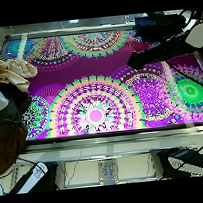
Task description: Fold the shirts.
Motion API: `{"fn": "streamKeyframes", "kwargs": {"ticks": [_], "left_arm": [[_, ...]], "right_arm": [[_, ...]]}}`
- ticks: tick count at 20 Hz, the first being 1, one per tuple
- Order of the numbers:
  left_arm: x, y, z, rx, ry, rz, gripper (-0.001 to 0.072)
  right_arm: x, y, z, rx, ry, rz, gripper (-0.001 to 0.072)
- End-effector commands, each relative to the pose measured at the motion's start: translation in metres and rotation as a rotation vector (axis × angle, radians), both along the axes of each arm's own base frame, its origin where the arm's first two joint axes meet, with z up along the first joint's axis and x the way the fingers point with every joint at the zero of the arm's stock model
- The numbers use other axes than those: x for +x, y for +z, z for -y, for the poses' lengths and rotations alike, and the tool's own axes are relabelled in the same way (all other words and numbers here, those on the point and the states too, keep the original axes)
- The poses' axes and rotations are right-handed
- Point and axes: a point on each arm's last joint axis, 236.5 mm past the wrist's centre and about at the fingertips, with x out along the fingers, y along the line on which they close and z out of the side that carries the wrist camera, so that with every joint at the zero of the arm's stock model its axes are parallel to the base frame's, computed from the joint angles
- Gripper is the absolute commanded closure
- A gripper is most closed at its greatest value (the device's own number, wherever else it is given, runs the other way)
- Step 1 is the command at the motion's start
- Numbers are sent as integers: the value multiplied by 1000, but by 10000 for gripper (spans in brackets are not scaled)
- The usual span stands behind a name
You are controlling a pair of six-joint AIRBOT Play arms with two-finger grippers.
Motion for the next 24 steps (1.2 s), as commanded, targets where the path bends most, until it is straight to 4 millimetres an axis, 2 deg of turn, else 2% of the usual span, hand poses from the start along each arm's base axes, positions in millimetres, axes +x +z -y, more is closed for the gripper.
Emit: {"fn": "streamKeyframes", "kwargs": {"ticks": [1, 3, 5, 7, 8, 9, 10, 11, 12, 13, 14, 15, 16, 17, 18, 19, 21, 22, 24], "left_arm": [[-15, 52, 140, -41, -328, 82, 698], [-21, 37, 221, -50, -560, -6, 698], [-33, 8, 305, -14, -822, -124, 698], [-49, -27, 372, 19, -1043, -245, 697], [-53, -43, 396, 33, -1116, -296, 672], [-53, -60, 417, 65, -1165, -339, 407], [-46, -71, 426, 122, -1174, -349, 11], [-33, -74, 425, 173, -1150, -334, -6], [-23, -75, 417, 203, -1108, -325, -5], [-13, -80, 398, 261, -1048, -344, -4], [-6, -91, 373, 293, -971, -403, -1], [-1, -112, 335, 305, -849, -518, 3], [-3, -140, 288, 279, -693, -674, 6], [-12, -169, 251, 224, -562, -819, 9], [-26, -201, 230, 156, -502, -940, 11], [-36, -231, 229, 84, -512, -1011, 11], [-44, -286, 251, -70, -581, -1055, 11], [-42, -309, 271, -150, -636, -1034, 11], [-32, -333, 320, -369, -746, -961, 10]], "right_arm": [[-23, 24, 25, -99, -9, 17, 161], [-27, 53, 41, -141, -43, 88, 161], [-27, 83, 55, -166, -83, 174, 161], [-27, 103, 63, -177, -112, 234, 160], [-26, 108, 65, -180, -119, 250, 160], [-26, 110, 67, -184, -125, 256, 161], [-25, 109, 70, -199, -127, 258, 161], [-23, 108, 75, -232, -124, 265, 160], [-21, 106, 83, -271, -133, 268, 160], [-20, 104, 93, -306, -157, 264, 161], [-17, 102, 102, -339, -183, 262, 161], [-14, 98, 112, -358, -208, 251, 161], [-11, 88, 122, -367, -233, 219, 160], [-9, 73, 133, -371, -264, 172, 161], [-7, 50, 144, -362, -305, 101, 160], [-7, 23, 152, -349, -331, 19, 160], [-17, -41, 163, -330, -343, -163, 161], [-26, -74, 167, -330, -345, -253, 160], [-44, -124, 167, -307, -337, -384, 161]]}}
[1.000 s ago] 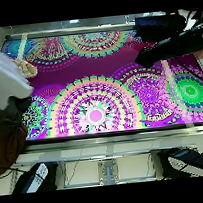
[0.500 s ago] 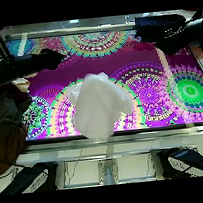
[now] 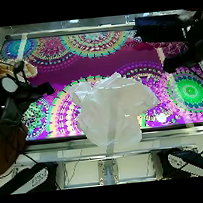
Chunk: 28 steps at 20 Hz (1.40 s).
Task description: Fold the shirts.
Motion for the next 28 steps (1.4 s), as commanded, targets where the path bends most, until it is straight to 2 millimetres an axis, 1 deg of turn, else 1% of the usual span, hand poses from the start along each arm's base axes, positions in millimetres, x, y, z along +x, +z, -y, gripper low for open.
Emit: {"fn": "streamKeyframes", "kwargs": {"ticks": [1, 2, 3, 4, 5, 7, 9, 10, 14, 15, 16, 17, 18, 19, 21, 22, 24, 25, 26, 27, 28], "left_arm": [[9, -46, 59, -348, 49, -67, 9], [19, -48, 79, -450, 46, -61, 9], [27, -50, 94, -540, 59, -66, 9], [31, -56, 104, -595, 69, -78, 9], [34, -63, 111, -629, 80, -95, 9], [31, -81, 124, -657, 82, -142, 9], [29, -96, 131, -643, 82, -167, 10], [33, -99, 131, -629, 94, -154, 10], [51, -105, 124, -575, 152, -78, 13], [54, -105, 124, -575, 160, -70, 34], [56, -103, 124, -583, 171, -65, 165], [57, -102, 125, -585, 173, -60, 376], [58, -103, 126, -576, 161, -50, 632], [57, -103, 127, -558, 124, -30, 698], [57, -102, 127, -553, 110, -23, 698], [58, -100, 128, -555, 107, -22, 699], [64, -95, 124, -557, 112, -5, 698], [66, -91, 122, -559, 114, 7, 698], [68, -87, 120, -557, 113, 19, 698], [69, -83, 117, -557, 112, 31, 698], [70, -80, 116, -554, 103, 41, 698]], "right_arm": [[-27, -84, 1, 85, -53, -200, 161], [-27, -96, -4, 105, -52, -204, 161], [-23, -103, -10, 134, -52, -193, 160], [-18, -107, -16, 165, -51, -171, 160], [-12, -107, -19, 176, -53, -145, 160], [0, -104, -17, 175, -57, -91, 160], [9, -101, -13, 158, -55, -53, 160], [12, -100, -13, 155, -54, -39, 160], [15, -99, -12, 155, -53, -23, 160], [16, -99, -12, 154, -52, -17, 160], [18, -98, -12, 153, -50, -11, 160], [19, -97, -12, 153, -51, -3, 160], [22, -96, -12, 153, -52, 8, 161], [24, -95, -12, 153, -52, 18, 160], [30, -93, -10, 147, -52, 43, 160], [32, -94, -5, 125, -53, 56, 160], [34, -104, 13, 52, -61, 68, 160], [32, -115, 22, 51, -88, 59, 161], [26, -131, 31, 75, -153, 31, 162], [16, -151, 38, 133, -234, -22, 163], [8, -170, 38, 214, -296, -74, 163]]}}
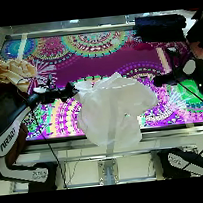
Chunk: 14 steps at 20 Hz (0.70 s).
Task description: Fold the shirts.
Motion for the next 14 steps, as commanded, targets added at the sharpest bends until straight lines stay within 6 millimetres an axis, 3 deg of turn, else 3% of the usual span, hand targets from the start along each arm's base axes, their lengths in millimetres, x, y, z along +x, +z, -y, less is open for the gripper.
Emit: {"fn": "streamKeyframes", "kwargs": {"ticks": [1, 3, 6, 8, 10, 14], "left_arm": [[4, 11, -5, 7, -3, 37, 698], [4, 12, -4, 5, -5, 38, 698], [4, 12, -4, 5, -6, 38, 698], [4, 12, -4, 5, -6, 38, 698], [4, 12, -4, 6, -6, 38, 698], [4, 12, -4, 6, -6, 38, 699]], "right_arm": [[-19, -50, 7, 208, -184, -107, 163], [-26, -76, -2, 353, -236, -170, 161], [-34, -104, -10, 402, -254, -254, 160], [-48, -102, -45, 485, -101, -323, 160], [-78, -89, -80, 554, 79, -427, 161], [-124, -96, -111, 572, 188, -584, 162]]}}
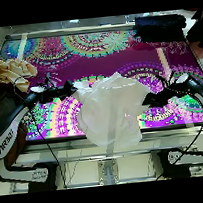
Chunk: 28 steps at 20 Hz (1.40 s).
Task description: Fold the shirts.
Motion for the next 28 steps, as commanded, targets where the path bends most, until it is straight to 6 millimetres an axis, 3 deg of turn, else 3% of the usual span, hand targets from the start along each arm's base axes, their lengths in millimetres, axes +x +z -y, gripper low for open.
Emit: {"fn": "streamKeyframes", "kwargs": {"ticks": [1, 5, 8, 9, 10, 14, 16, 17, 19, 22, 25, 28], "left_arm": [[1, 0, 0, 1, 1, 2, 698], [1, 0, -1, 1, 1, 2, 698], [1, 0, -1, 1, 1, 2, 698], [1, 0, -1, 1, 2, 2, 698], [1, 0, -1, 3, 3, 3, 698], [3, 0, -5, 20, -5, 22, 699], [7, 8, -14, 24, 9, 46, 700], [11, 22, -24, 39, 12, 93, 701], [10, 69, -54, 111, -25, 239, 701], [-33, 137, -115, 321, -88, 364, 701], [-90, 221, -177, 522, 41, 495, 700], [-150, 339, -215, 742, 313, 787, 701]], "right_arm": [[-41, -2, -36, 100, 138, -92, 162], [-77, -20, -62, 105, 218, -153, 162], [-84, -30, -79, 86, 272, -133, 163], [-85, -31, -84, 81, 288, -123, 213], [-84, -32, -91, 82, 300, -111, 343], [-73, -34, -105, 84, 284, -53, 697], [-74, -25, -102, 86, 309, -53, 699], [-76, -13, -100, 83, 344, -43, 699], [-75, 25, -89, 43, 421, 35, 699], [-73, 110, -74, -59, 382, 250, 699], [-80, 219, -48, -190, 234, 605, 699], [-92, 347, -14, -283, -5, 1044, 702]]}}
